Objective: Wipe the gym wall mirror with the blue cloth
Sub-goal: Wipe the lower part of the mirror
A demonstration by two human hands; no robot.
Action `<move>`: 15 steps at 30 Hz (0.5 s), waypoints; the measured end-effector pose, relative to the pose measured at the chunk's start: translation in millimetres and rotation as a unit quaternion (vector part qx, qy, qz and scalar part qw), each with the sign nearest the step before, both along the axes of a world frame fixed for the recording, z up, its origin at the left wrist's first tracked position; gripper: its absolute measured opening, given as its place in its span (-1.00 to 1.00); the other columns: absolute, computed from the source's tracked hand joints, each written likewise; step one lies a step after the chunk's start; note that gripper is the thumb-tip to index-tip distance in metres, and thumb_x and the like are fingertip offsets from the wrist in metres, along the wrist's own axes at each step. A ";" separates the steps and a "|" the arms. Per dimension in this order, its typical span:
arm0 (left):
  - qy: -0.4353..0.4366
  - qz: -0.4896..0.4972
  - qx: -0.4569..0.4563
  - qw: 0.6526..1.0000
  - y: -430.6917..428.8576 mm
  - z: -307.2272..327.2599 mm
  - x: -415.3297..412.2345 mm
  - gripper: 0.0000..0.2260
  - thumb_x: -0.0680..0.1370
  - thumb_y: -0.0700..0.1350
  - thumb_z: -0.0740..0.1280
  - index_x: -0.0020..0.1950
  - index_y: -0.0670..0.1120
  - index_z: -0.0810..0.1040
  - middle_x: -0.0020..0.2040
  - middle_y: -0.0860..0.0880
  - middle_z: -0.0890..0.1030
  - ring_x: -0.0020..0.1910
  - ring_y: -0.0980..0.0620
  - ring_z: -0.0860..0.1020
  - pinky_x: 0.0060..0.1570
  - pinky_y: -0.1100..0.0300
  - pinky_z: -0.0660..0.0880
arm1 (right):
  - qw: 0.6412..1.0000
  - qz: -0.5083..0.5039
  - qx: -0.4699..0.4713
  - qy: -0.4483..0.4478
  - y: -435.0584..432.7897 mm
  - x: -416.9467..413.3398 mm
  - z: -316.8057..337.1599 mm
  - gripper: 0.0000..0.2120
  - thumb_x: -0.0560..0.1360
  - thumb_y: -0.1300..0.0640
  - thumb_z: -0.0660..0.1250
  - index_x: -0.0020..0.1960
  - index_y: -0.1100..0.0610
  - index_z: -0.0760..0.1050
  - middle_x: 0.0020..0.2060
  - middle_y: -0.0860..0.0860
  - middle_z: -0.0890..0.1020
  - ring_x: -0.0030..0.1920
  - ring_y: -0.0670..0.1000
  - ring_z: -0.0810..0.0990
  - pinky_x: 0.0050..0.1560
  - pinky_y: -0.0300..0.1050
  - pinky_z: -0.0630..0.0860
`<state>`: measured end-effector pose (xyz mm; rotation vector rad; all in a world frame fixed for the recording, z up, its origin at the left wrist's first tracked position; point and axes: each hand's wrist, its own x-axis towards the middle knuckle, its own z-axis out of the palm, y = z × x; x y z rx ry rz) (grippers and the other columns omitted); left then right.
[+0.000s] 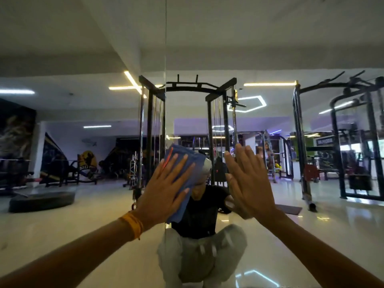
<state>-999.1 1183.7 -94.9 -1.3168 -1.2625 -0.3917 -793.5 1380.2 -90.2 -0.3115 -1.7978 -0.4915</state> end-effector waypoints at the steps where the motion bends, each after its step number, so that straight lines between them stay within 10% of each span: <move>1: 0.014 0.002 -0.011 1.000 -3.9 9.2 -2.7 -0.46 0.74 0.11 -0.01 0.69 -0.09 0.09 0.70 -0.12 0.01 0.67 -0.18 -0.04 0.60 -0.22 -0.03 | 1.000 -0.002 0.003 -0.006 2.9 2.3 -1.7 -0.44 0.70 -0.08 0.03 0.67 0.01 0.10 0.67 0.08 -0.01 0.66 0.13 -0.09 0.63 0.18 -0.14; 8: -0.238 0.013 0.205 0.949 4.8 102.0 -2.7 -0.42 0.70 0.11 0.00 0.68 -0.11 0.11 0.68 -0.21 0.03 0.66 -0.23 -0.06 0.60 -0.26 -0.07 | 1.000 -0.014 -0.001 -0.001 15.8 16.0 -2.7 -0.44 0.70 -0.09 0.02 0.67 0.01 0.10 0.67 0.07 0.00 0.67 0.10 -0.10 0.63 0.09 -0.21; 15: 0.028 0.037 -0.076 0.996 27.1 -77.8 29.9 -0.47 0.74 0.11 0.01 0.69 -0.03 0.07 0.70 -0.11 0.02 0.67 -0.20 -0.01 0.54 -0.31 0.10 | 1.000 0.002 -0.005 0.002 31.8 45.6 -56.9 -0.44 0.69 -0.06 0.09 0.65 0.07 0.17 0.66 0.11 0.05 0.66 0.15 -0.04 0.62 0.25 0.00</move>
